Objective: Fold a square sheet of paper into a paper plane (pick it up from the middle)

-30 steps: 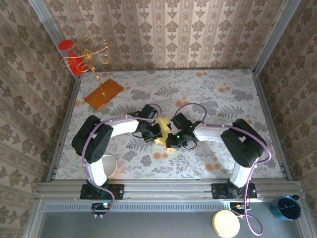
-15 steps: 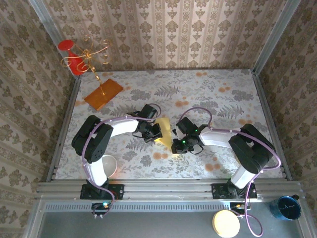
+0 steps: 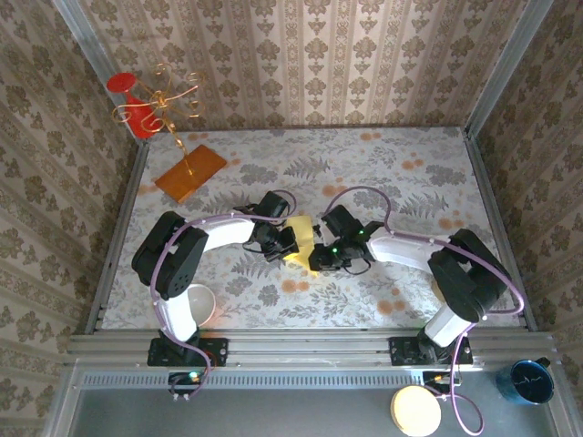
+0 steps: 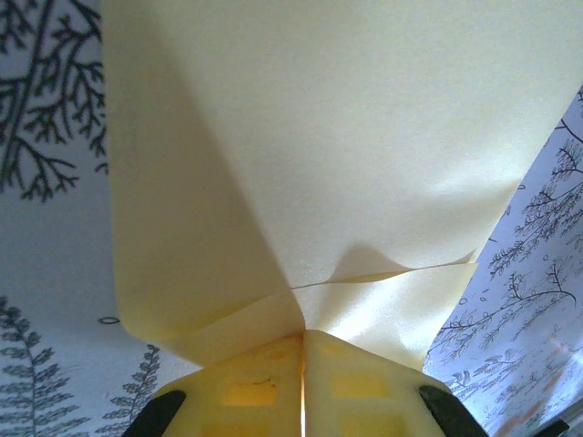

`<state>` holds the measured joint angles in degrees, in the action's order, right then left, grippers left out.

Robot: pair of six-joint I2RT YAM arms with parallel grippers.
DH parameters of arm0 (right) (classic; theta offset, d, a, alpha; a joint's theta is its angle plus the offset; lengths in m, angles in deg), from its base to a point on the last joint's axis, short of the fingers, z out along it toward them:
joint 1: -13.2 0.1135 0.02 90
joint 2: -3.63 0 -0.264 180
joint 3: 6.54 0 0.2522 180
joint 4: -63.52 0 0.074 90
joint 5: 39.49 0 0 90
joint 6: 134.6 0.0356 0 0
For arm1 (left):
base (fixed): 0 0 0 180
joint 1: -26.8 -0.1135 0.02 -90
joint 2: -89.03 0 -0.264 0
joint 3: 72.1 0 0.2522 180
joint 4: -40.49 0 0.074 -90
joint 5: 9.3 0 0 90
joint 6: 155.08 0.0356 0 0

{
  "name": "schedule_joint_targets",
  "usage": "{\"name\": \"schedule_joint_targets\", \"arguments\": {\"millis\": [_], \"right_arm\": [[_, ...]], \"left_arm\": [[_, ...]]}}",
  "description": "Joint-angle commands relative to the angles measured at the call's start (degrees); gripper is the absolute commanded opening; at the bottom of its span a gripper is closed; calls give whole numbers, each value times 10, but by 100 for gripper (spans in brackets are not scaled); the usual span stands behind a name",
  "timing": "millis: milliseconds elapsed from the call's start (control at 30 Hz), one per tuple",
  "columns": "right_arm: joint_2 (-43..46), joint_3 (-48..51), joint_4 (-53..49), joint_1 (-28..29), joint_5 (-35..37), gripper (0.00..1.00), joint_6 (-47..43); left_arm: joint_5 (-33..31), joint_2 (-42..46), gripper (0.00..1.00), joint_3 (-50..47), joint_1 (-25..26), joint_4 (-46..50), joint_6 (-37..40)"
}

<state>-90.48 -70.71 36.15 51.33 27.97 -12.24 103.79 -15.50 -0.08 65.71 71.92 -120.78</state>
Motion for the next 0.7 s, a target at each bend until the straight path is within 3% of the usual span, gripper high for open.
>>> {"name": "schedule_joint_targets", "arguments": {"millis": [0, 367, 667], "right_arm": [[-35, -23, 16, 0, 3, 13, 9], [-92, -22, 1, 0, 15, 6, 10], [-103, -9, -18, 0, 24, 3, 11]], "left_arm": [[-31, -34, 8, -13, 0, 38, 10], [-18, -12, 8, -4, -3, 15, 26], [-7, 73, 9, -37, 10, -73, 59]]}}
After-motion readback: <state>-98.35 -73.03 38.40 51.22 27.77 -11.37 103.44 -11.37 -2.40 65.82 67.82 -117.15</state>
